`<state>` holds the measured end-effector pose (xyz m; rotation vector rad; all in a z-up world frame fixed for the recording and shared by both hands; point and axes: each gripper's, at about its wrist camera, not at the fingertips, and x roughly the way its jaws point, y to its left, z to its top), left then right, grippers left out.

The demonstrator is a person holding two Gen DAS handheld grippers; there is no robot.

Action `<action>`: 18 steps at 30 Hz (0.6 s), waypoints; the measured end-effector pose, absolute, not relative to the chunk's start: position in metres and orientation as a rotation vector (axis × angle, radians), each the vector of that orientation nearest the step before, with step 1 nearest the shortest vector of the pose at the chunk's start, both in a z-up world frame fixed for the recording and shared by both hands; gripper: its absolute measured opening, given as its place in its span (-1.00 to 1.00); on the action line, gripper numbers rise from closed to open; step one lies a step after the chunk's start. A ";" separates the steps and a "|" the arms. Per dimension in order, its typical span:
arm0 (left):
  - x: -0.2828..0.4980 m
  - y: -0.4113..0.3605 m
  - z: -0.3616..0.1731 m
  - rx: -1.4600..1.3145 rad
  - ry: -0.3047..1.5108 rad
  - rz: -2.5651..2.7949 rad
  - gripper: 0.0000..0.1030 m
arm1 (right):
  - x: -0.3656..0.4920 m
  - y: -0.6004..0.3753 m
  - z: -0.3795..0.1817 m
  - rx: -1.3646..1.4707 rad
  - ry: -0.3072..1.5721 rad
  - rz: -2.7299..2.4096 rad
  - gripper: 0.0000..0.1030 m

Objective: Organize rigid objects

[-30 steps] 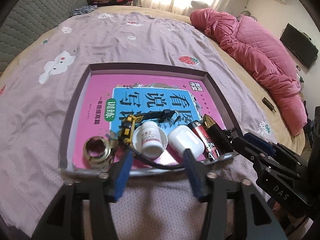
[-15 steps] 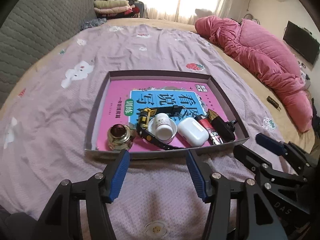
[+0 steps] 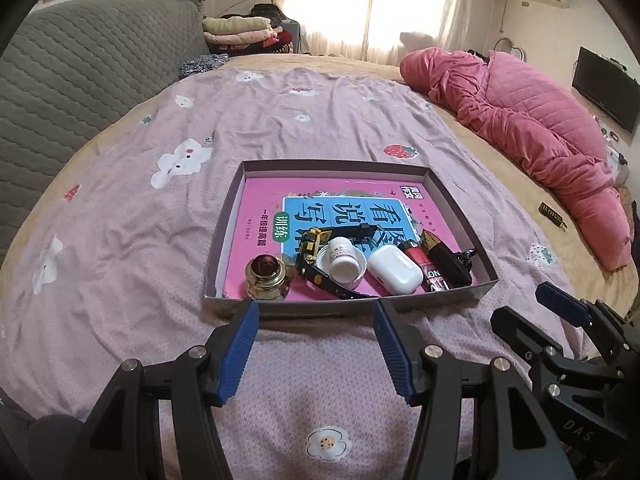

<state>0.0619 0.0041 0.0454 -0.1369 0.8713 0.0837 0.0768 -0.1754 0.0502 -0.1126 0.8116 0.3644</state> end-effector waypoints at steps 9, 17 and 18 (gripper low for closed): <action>0.052 0.005 0.048 -0.141 0.868 0.092 0.14 | 0.064 -0.172 0.050 -0.128 0.808 0.364 0.44; 0.041 0.006 0.040 -0.146 0.884 0.107 0.14 | 0.051 -0.170 0.039 -0.129 0.829 0.375 0.45; 0.040 0.005 0.038 -0.144 0.887 0.110 0.14 | 0.050 -0.170 0.037 -0.127 0.831 0.375 0.45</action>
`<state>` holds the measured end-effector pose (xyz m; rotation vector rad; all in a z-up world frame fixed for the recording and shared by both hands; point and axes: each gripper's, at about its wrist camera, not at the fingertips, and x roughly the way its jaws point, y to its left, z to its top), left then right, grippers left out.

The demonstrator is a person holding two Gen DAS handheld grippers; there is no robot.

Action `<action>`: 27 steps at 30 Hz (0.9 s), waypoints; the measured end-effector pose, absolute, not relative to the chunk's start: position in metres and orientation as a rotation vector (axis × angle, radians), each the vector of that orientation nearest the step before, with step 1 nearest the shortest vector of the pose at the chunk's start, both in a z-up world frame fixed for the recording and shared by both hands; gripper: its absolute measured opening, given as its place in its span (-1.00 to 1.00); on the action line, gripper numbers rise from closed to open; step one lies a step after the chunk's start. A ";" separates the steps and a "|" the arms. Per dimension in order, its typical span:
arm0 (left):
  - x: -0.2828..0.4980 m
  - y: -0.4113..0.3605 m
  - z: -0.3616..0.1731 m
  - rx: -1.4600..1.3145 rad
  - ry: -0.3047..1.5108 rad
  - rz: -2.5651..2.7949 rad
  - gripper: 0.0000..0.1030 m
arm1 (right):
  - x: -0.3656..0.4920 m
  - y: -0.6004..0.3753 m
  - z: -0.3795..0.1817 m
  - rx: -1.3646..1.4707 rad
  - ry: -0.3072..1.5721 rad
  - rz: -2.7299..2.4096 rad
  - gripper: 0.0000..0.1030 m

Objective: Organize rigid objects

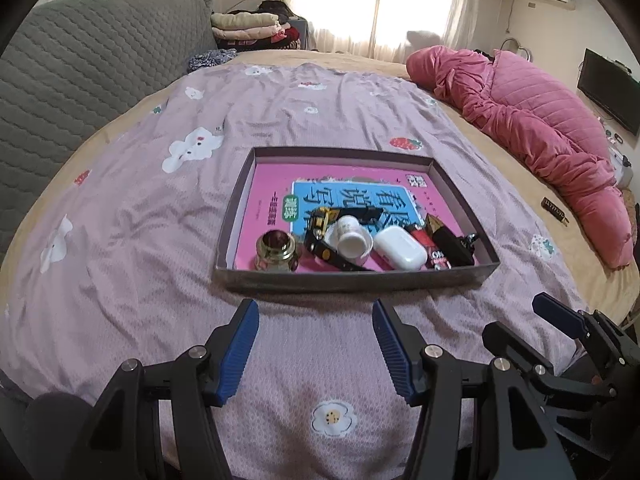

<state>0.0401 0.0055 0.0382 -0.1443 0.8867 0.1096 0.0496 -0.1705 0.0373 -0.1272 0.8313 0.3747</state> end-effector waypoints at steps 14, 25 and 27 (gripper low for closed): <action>0.028 -0.001 0.027 -0.130 0.912 0.113 0.14 | 0.032 -0.174 0.027 -0.124 0.828 0.357 0.45; 0.027 0.003 0.010 -0.133 0.939 0.132 0.14 | 0.035 -0.177 0.019 -0.107 0.832 0.339 0.45; 0.027 0.004 0.009 -0.135 0.942 0.135 0.14 | 0.035 -0.176 0.018 -0.114 0.832 0.335 0.45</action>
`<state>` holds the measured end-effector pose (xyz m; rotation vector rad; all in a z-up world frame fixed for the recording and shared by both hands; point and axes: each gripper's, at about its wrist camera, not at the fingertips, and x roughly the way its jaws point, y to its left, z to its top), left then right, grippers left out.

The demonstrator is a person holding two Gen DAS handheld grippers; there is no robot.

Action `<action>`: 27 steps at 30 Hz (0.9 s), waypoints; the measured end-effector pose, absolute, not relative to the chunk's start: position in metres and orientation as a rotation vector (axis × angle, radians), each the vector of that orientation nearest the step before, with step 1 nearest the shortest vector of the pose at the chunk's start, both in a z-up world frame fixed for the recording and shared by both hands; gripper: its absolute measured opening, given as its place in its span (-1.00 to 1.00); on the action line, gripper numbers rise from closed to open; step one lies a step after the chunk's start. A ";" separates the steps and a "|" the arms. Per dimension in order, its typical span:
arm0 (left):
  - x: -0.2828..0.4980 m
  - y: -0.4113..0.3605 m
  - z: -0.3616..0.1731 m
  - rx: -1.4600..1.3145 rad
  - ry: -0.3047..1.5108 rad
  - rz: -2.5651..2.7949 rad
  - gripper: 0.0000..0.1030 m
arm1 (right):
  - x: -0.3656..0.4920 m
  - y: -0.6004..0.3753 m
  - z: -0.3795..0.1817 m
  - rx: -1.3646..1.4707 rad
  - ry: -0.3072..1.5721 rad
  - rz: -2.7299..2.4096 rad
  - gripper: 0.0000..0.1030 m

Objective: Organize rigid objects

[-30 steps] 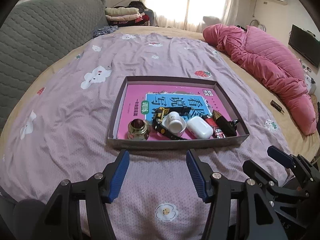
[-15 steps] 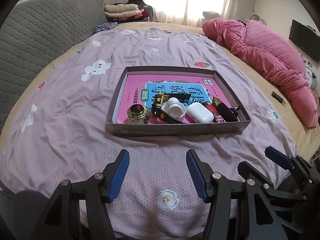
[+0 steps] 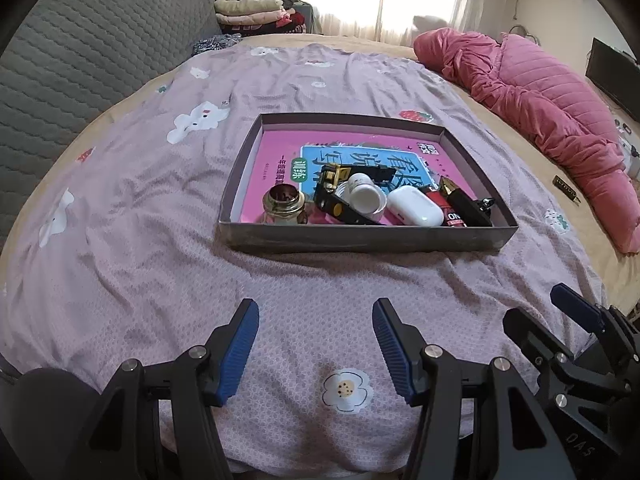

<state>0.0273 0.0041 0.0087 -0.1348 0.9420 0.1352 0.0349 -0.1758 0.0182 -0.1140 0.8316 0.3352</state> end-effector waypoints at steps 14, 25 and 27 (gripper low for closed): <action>0.032 0.006 -0.001 -0.143 0.968 0.135 0.14 | 0.042 -0.175 0.008 -0.118 0.858 0.333 0.45; 0.035 0.008 -0.006 -0.125 0.988 0.164 0.14 | 0.044 -0.171 0.002 -0.140 0.873 0.335 0.45; 0.035 0.008 -0.006 -0.127 0.988 0.164 0.14 | 0.044 -0.171 0.002 -0.140 0.875 0.334 0.45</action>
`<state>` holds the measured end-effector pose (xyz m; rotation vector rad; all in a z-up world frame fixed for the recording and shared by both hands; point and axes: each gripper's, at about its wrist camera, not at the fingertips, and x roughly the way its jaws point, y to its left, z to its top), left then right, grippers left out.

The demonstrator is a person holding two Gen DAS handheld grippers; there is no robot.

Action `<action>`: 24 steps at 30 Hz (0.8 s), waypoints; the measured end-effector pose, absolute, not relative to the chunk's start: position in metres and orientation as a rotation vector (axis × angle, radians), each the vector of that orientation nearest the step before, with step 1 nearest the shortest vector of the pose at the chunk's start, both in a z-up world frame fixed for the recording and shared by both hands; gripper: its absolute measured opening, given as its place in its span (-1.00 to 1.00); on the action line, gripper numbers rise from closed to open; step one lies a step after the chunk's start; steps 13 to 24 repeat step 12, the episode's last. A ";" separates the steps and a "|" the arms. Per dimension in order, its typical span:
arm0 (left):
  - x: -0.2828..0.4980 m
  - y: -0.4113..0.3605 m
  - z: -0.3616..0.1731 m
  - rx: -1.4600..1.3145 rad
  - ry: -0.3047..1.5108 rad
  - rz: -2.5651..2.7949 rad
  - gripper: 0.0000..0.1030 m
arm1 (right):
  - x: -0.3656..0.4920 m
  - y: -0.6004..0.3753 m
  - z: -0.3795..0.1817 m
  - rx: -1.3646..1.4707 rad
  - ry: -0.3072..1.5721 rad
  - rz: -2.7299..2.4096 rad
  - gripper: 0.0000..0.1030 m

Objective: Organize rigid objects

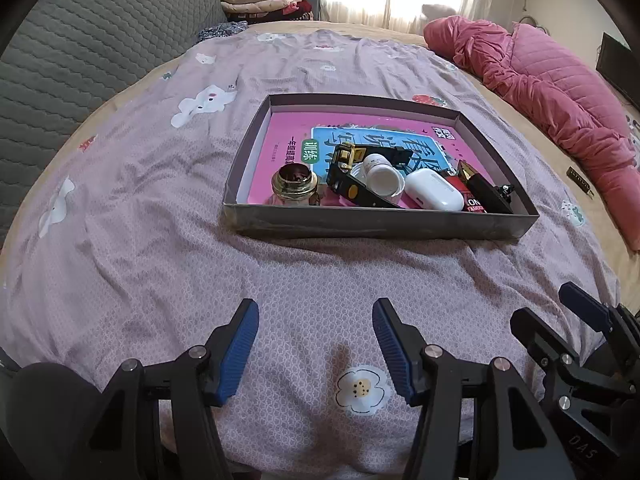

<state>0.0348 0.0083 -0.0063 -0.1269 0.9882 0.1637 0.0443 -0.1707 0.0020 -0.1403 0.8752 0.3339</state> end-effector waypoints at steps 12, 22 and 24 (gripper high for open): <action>0.038 0.012 -0.010 -0.130 1.007 0.176 0.14 | 0.047 -0.171 -0.002 -0.141 0.890 0.327 0.45; 0.038 0.012 -0.010 -0.130 1.007 0.176 0.14 | 0.047 -0.171 -0.002 -0.141 0.890 0.327 0.45; 0.038 0.012 -0.010 -0.130 1.007 0.176 0.14 | 0.047 -0.171 -0.002 -0.141 0.890 0.327 0.45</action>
